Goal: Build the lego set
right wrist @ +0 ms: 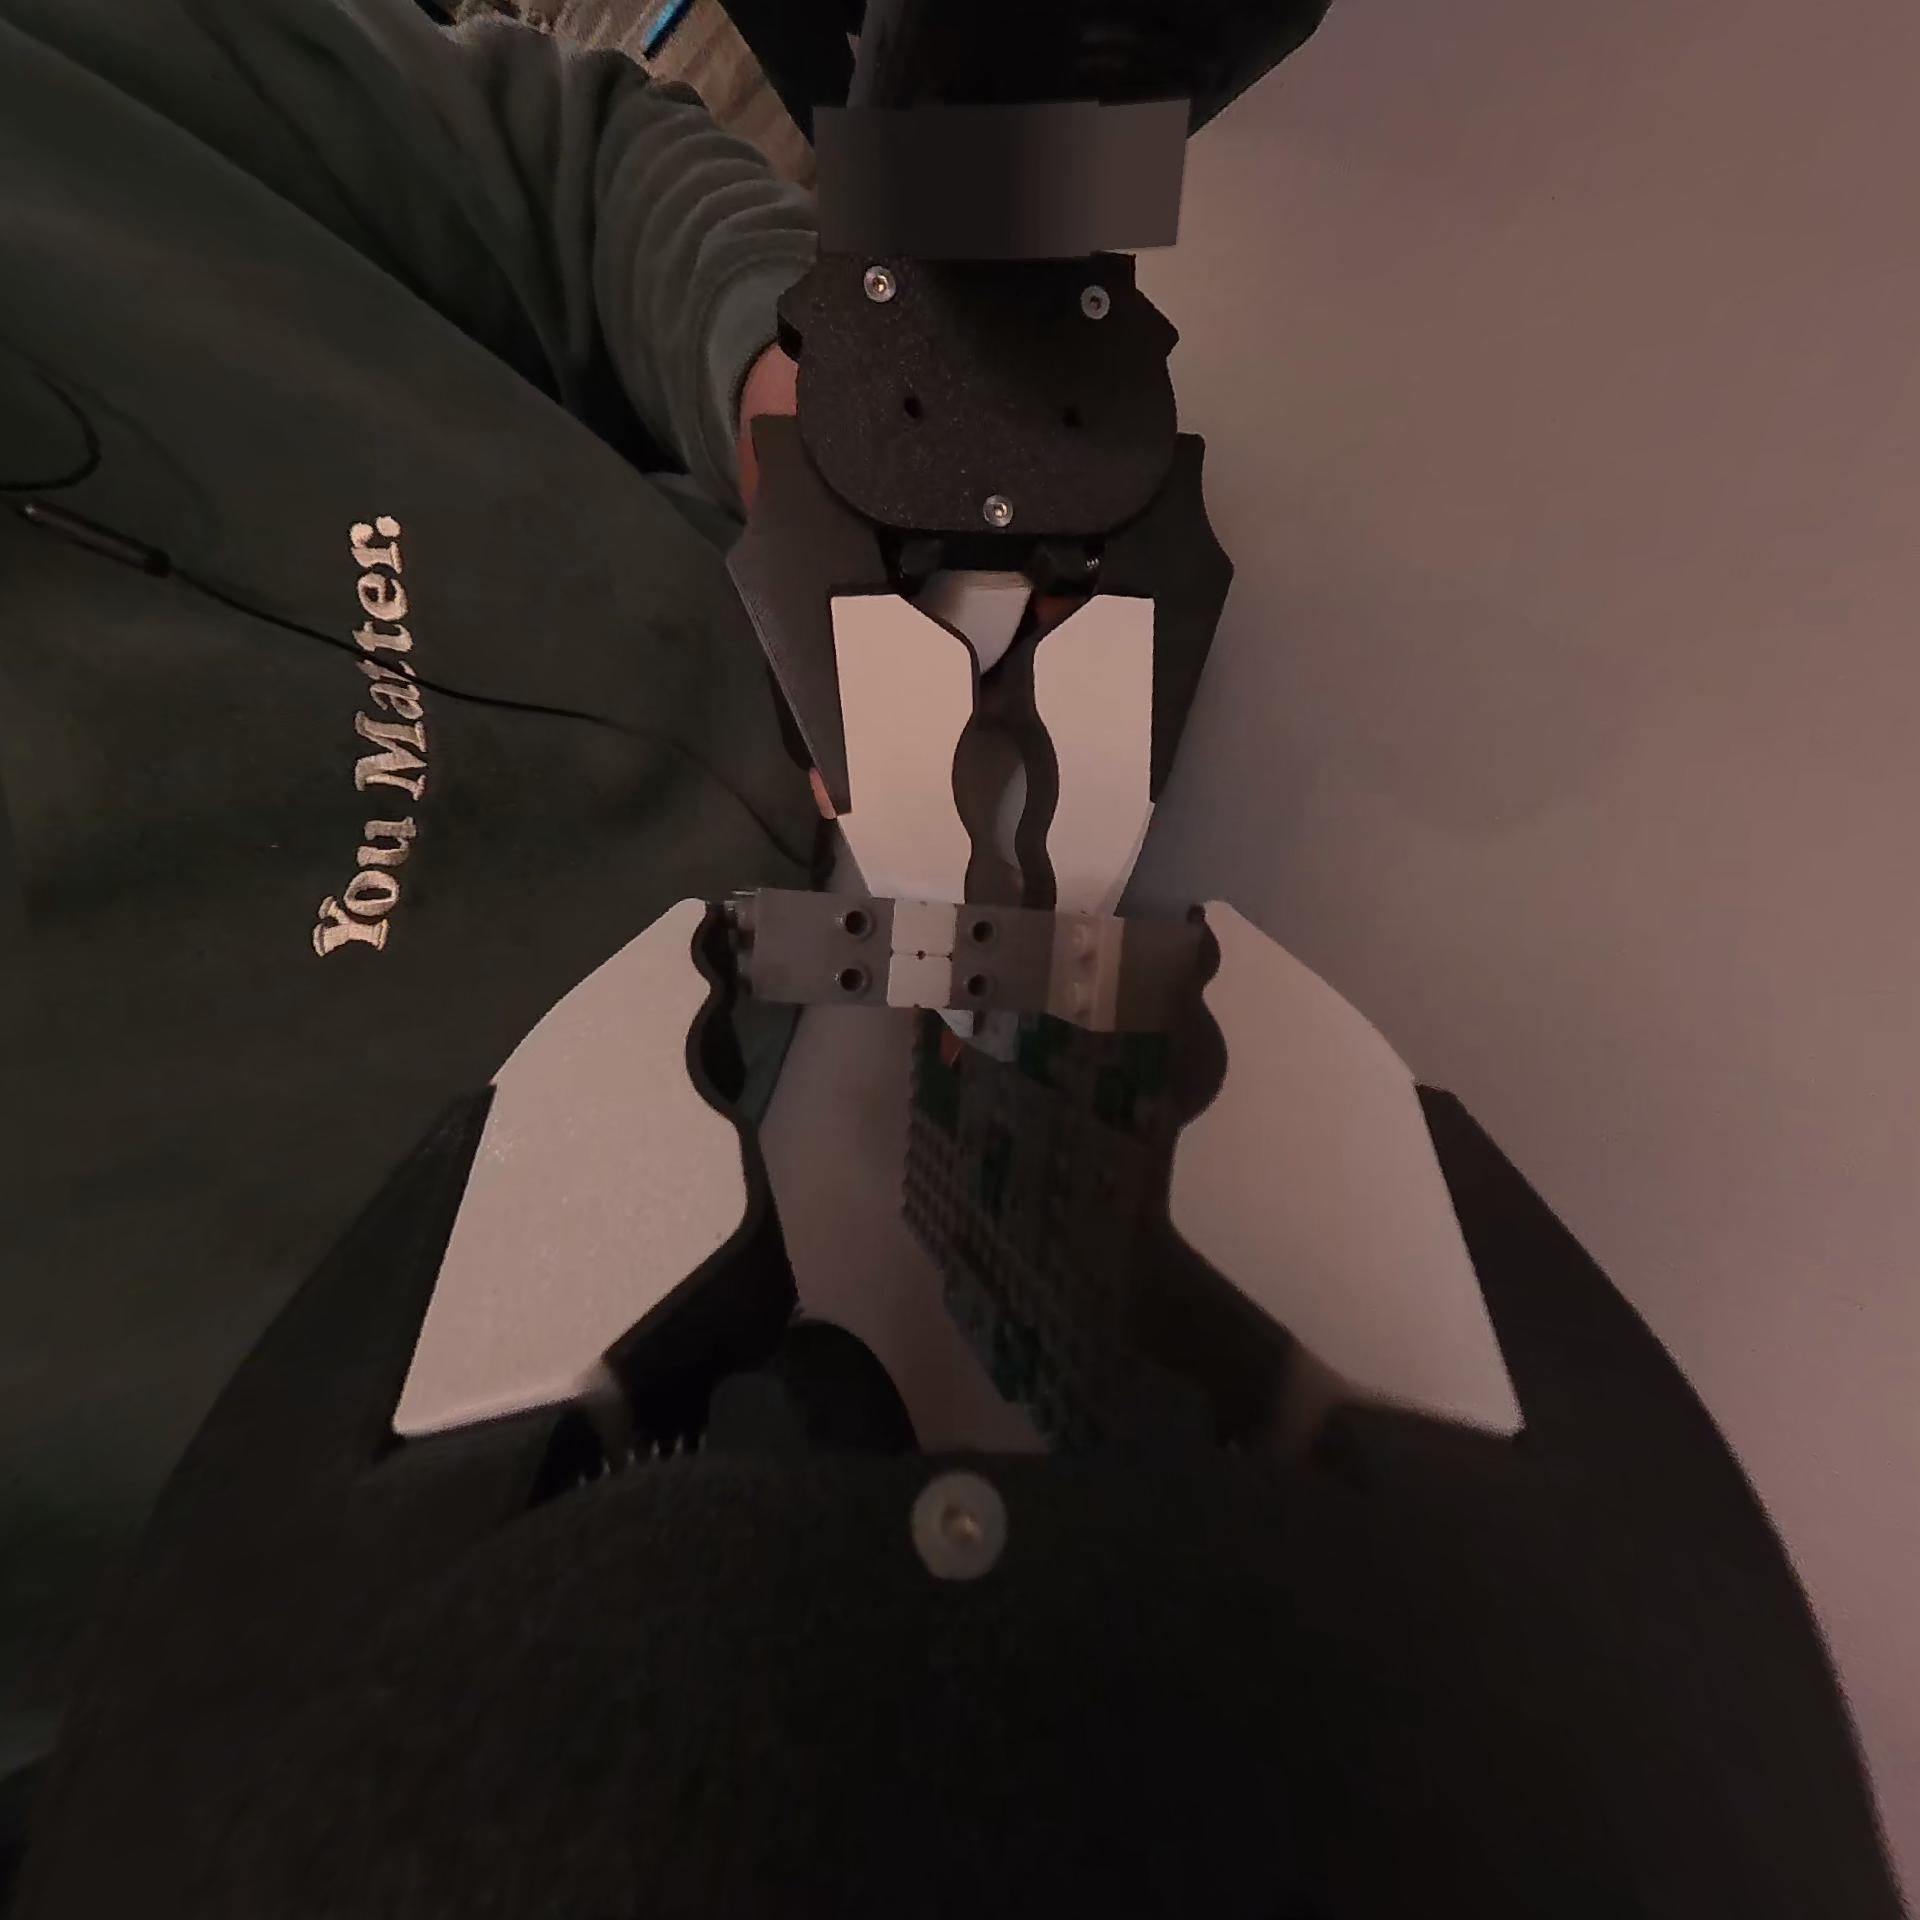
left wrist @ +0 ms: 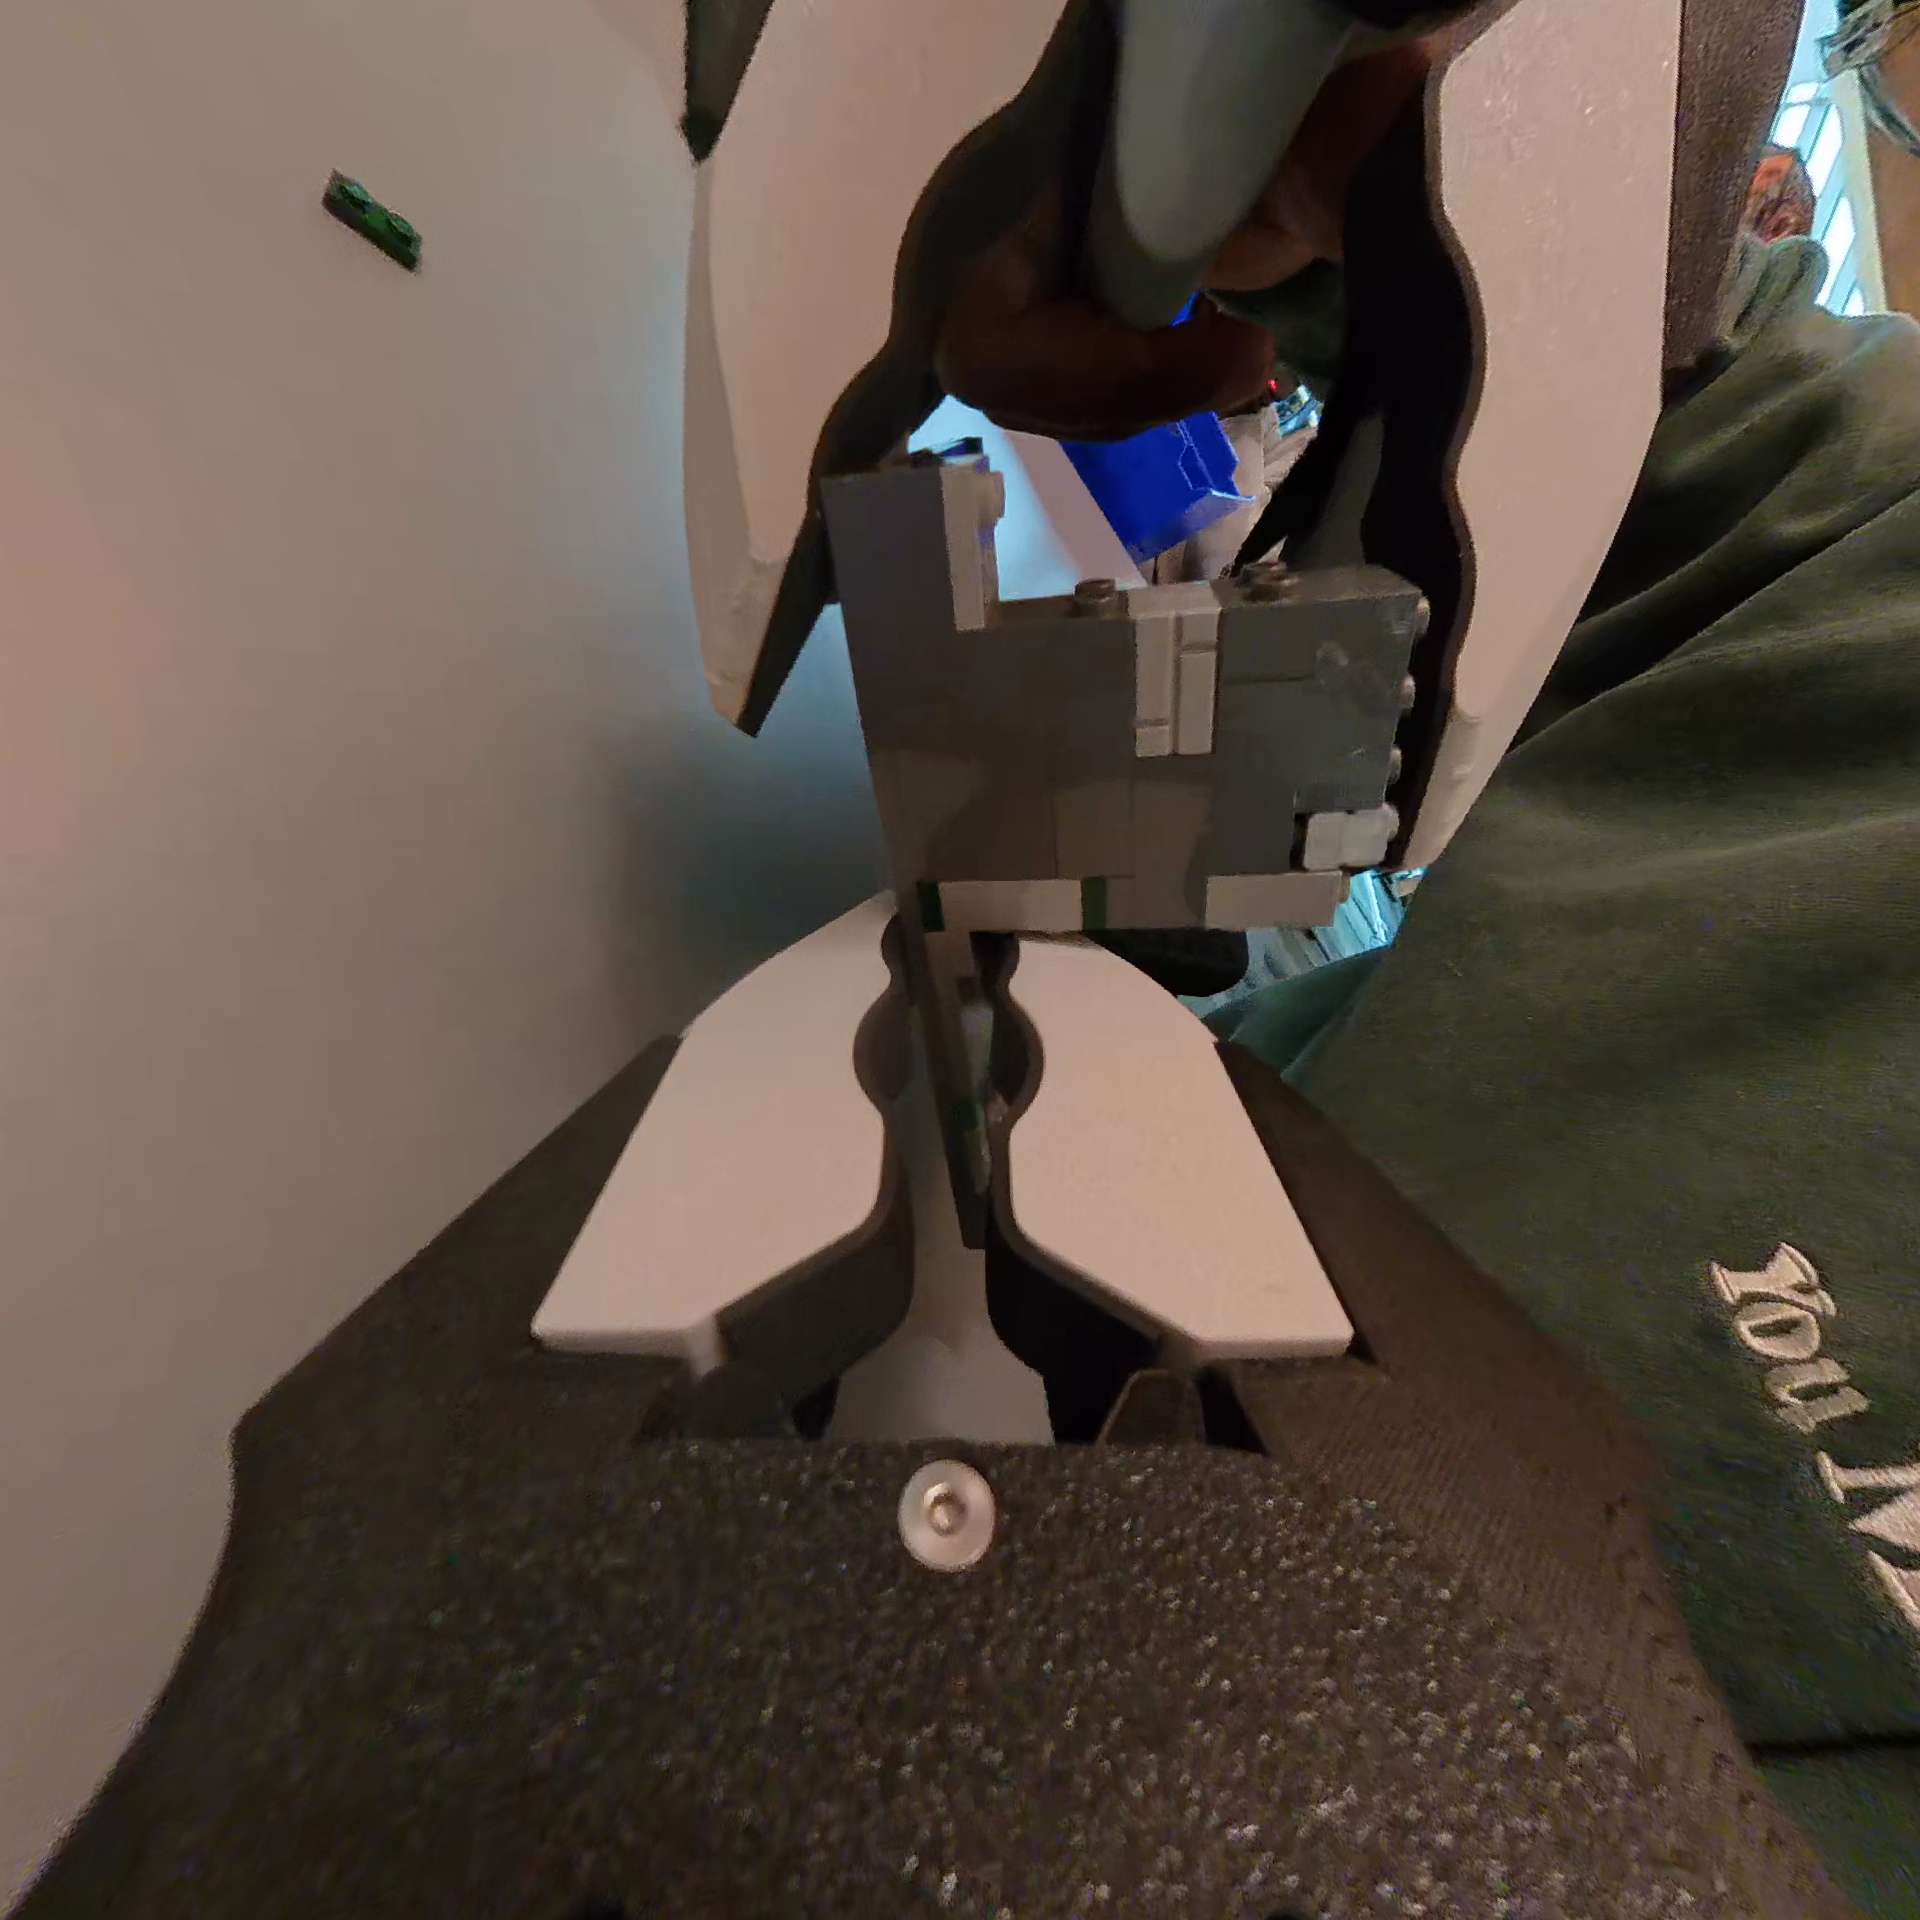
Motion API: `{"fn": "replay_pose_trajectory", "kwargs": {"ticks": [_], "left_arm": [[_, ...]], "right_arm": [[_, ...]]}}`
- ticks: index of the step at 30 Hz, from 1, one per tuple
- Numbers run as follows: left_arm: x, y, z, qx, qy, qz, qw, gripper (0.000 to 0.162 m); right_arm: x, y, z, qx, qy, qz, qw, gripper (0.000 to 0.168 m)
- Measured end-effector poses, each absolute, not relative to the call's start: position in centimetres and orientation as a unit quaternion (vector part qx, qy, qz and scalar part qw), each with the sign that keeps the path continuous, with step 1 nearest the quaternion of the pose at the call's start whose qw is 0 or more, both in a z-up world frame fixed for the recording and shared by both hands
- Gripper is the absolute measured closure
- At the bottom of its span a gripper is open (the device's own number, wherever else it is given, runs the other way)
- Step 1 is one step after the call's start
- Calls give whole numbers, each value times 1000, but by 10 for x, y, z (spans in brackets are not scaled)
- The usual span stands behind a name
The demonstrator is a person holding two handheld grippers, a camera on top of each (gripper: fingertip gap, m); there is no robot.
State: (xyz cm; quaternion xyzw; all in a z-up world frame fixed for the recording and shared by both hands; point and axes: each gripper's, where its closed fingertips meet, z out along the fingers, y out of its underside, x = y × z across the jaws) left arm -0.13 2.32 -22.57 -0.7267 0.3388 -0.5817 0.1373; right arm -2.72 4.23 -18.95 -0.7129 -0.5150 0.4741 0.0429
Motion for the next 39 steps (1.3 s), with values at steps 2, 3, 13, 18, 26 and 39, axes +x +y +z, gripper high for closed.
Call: {"fn": "replay_pose_trajectory", "kwargs": {"ticks": [2,3,13,18,26,39], "left_arm": [[-2,25,-227,-731,339,-576,139,152],[-2,25,-227,-731,338,-576,139,151],[-1,28,-217,-711,332,-605,138,152],[-1,29,-214,-706,322,-617,135,152],[-1,31,-219,-720,331,-592,148,152],[-5,35,-217,-738,371,-525,205,152]], "right_arm": [[-28,43,-191,-718,-514,467,51,86],[-28,43,-191,-720,-512,466,55,86],[-29,45,-180,-709,-520,464,107,86],[-29,52,-171,-703,-506,480,136,79],[-21,56,-168,-706,-538,444,125,76],[-24,44,-183,-702,-565,426,78,80]]}}
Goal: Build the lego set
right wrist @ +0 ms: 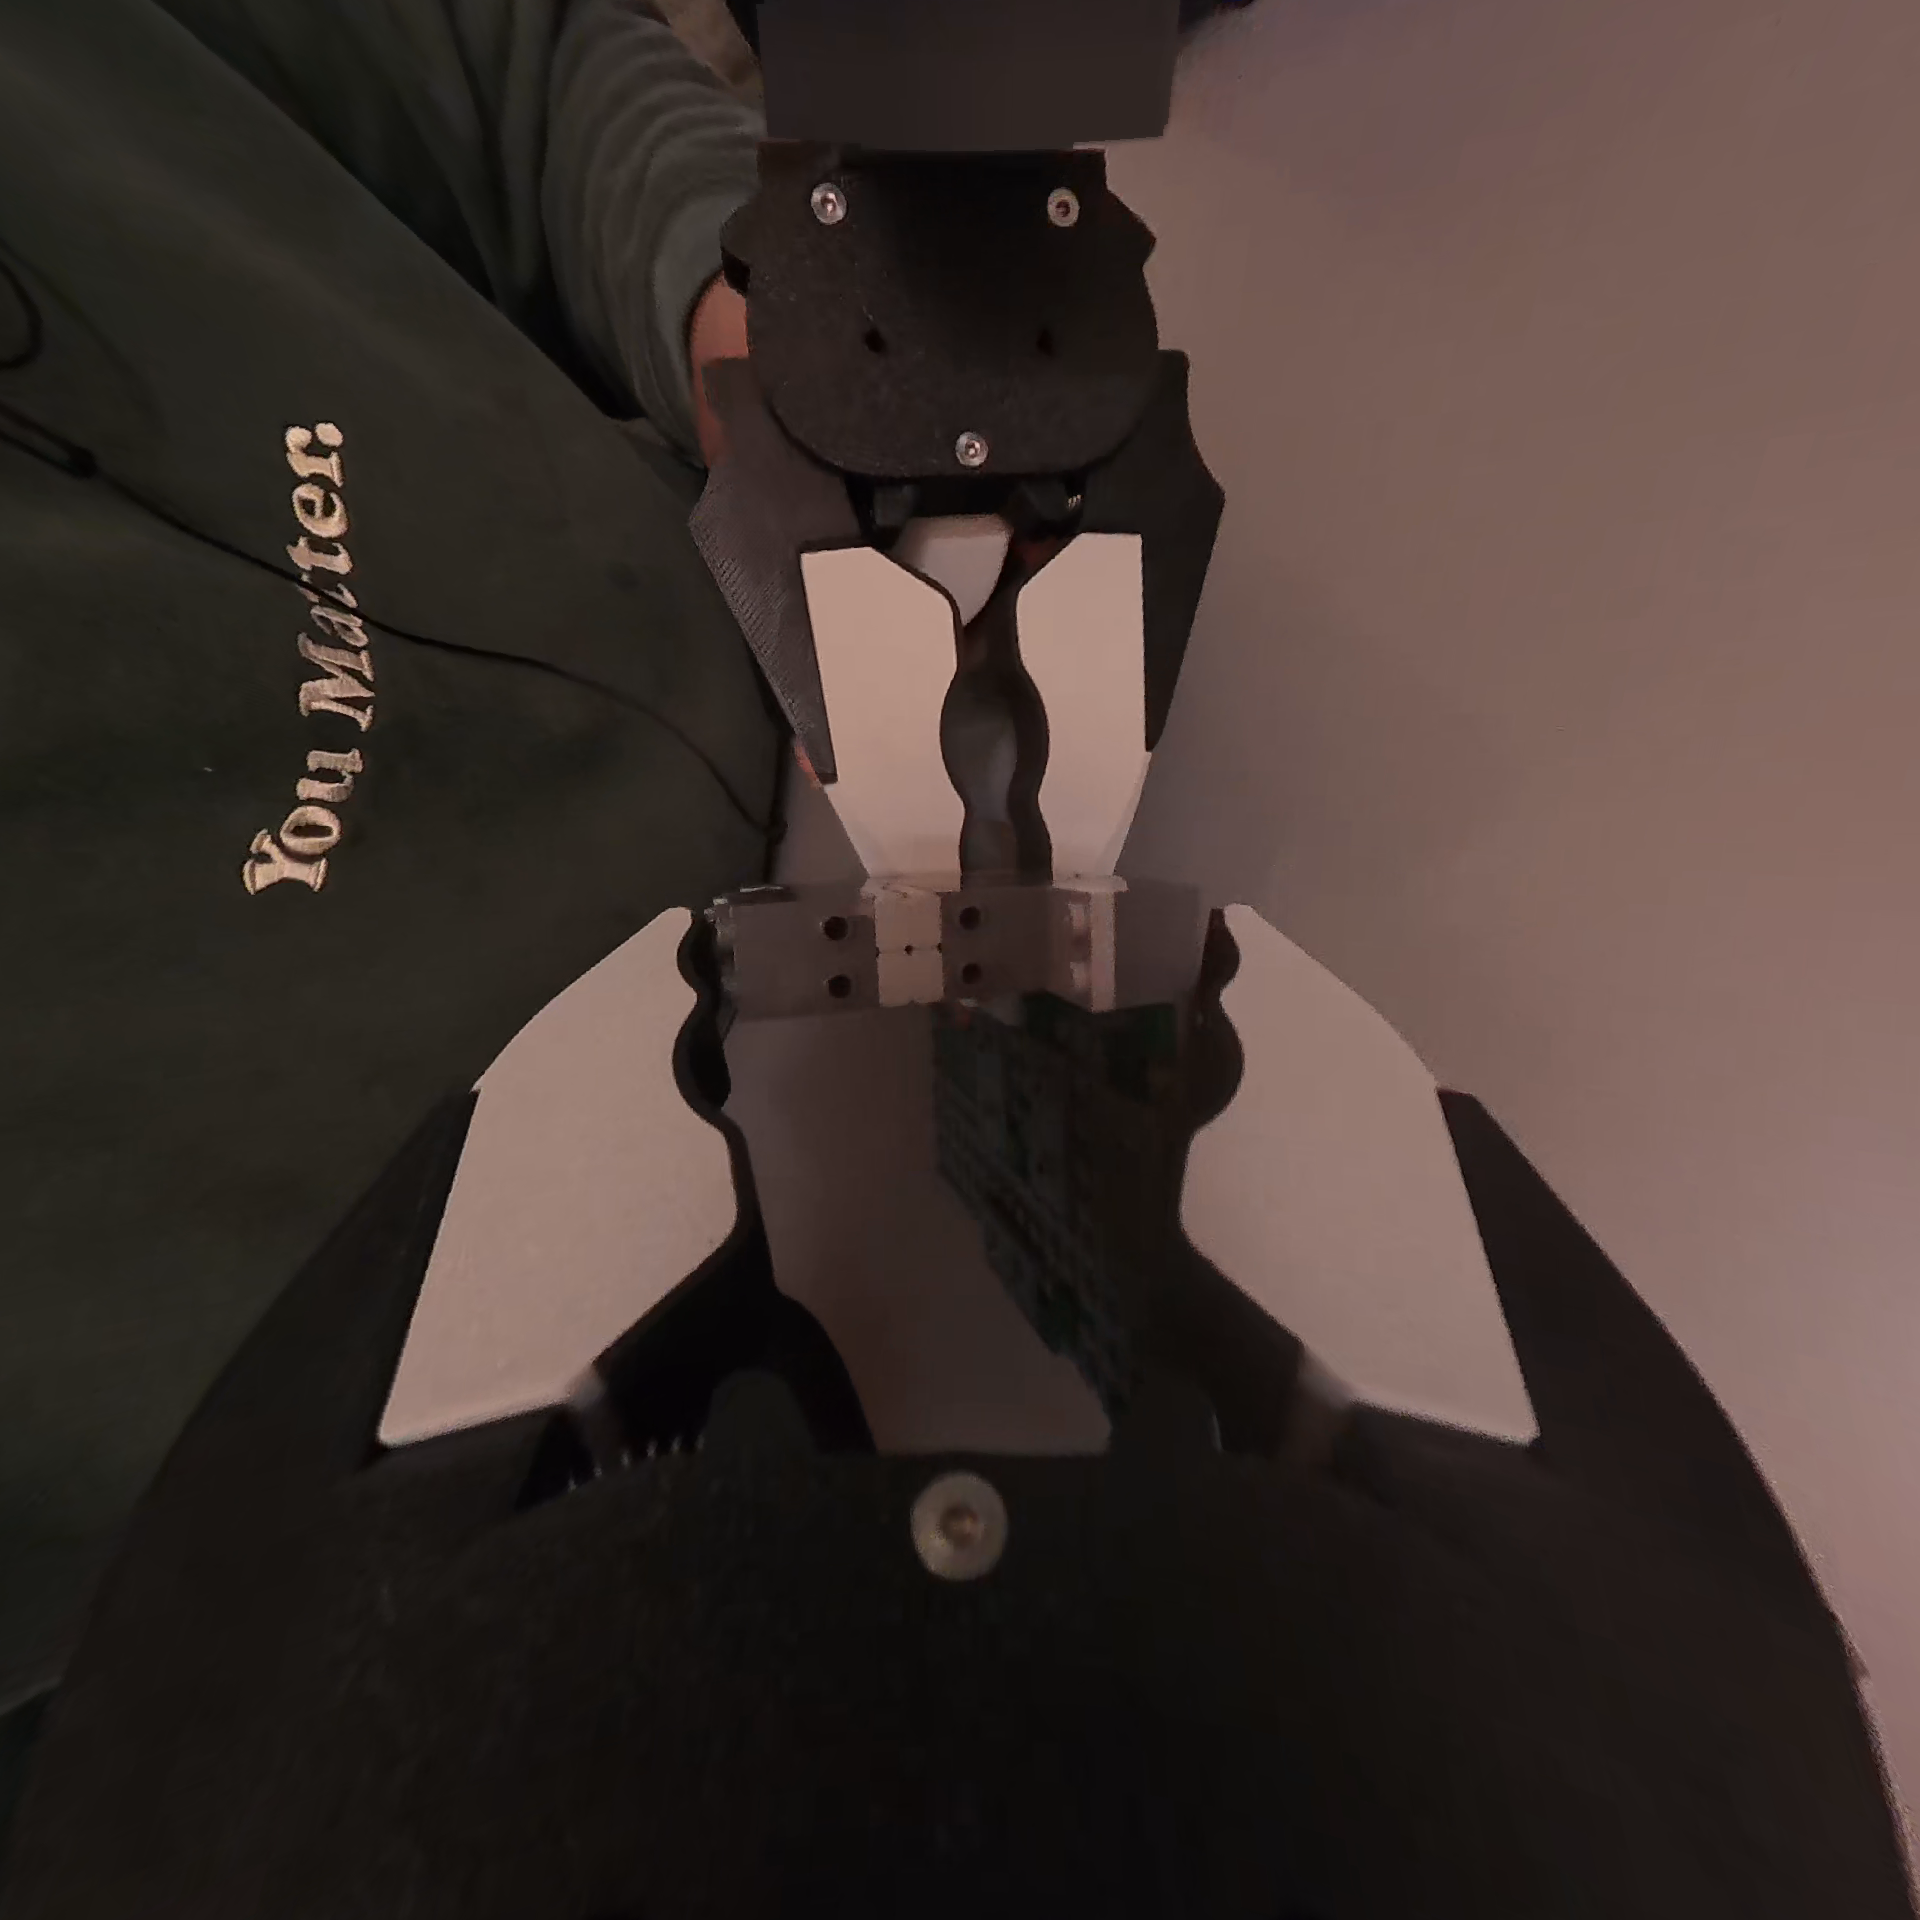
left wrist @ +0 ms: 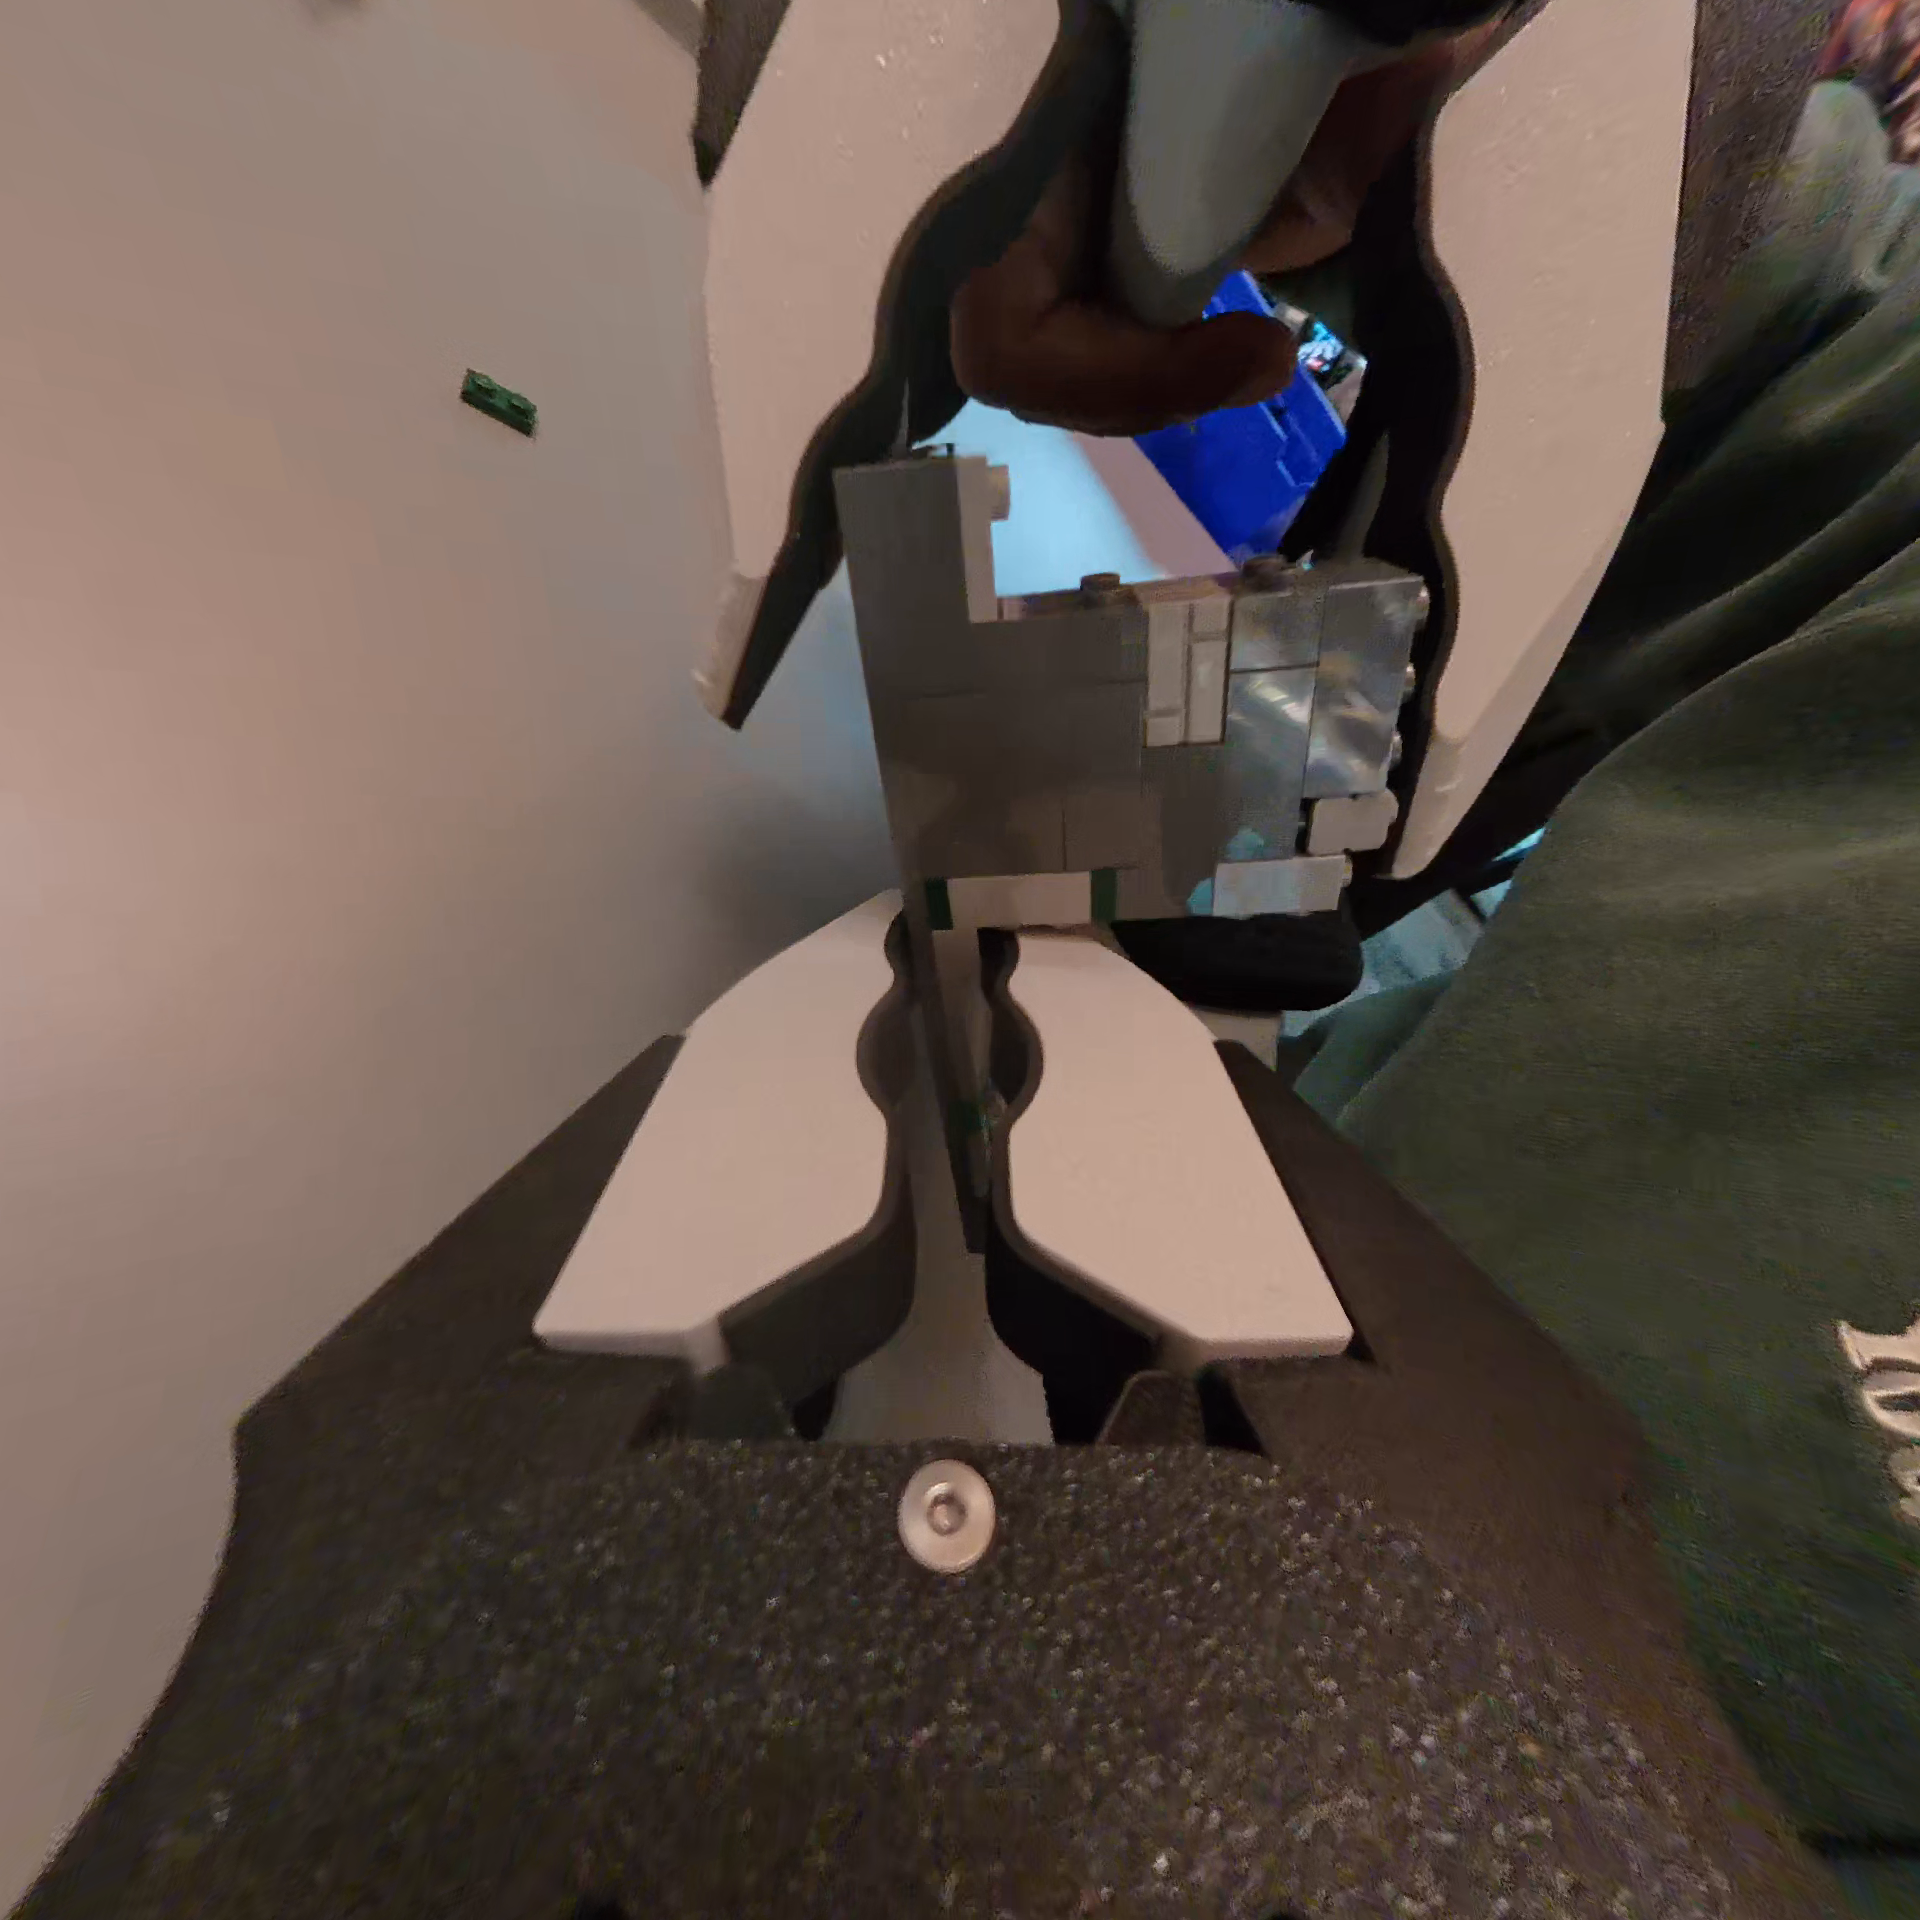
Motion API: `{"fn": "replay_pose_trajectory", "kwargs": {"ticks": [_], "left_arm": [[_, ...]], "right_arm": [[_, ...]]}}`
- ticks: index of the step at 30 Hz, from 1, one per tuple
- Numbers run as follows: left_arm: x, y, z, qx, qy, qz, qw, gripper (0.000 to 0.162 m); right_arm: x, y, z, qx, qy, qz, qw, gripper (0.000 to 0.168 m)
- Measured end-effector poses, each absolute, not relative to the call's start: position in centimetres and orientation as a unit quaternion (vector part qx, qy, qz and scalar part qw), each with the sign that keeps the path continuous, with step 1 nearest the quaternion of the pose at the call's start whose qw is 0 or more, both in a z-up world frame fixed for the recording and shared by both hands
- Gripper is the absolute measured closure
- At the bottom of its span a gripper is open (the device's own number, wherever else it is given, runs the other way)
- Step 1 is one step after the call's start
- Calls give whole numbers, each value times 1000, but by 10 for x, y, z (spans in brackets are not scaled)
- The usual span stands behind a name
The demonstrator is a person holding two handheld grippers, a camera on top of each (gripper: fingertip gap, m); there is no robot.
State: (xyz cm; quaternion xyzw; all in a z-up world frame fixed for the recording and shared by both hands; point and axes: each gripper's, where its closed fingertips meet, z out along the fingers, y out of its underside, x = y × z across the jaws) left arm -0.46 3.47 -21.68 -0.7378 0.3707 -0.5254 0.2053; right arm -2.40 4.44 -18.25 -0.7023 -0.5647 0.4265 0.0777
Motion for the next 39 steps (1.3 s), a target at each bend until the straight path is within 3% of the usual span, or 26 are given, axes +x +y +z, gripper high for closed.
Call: {"fn": "replay_pose_trajectory", "kwargs": {"ticks": [22,39], "left_arm": [[-3,34,-226,-756,400,-465,229,149],[3,34,-220,-738,393,-495,235,152]], "right_arm": [[-26,44,-187,-723,-520,434,138,84],[-24,52,-173,-735,-519,371,232,75]]}}
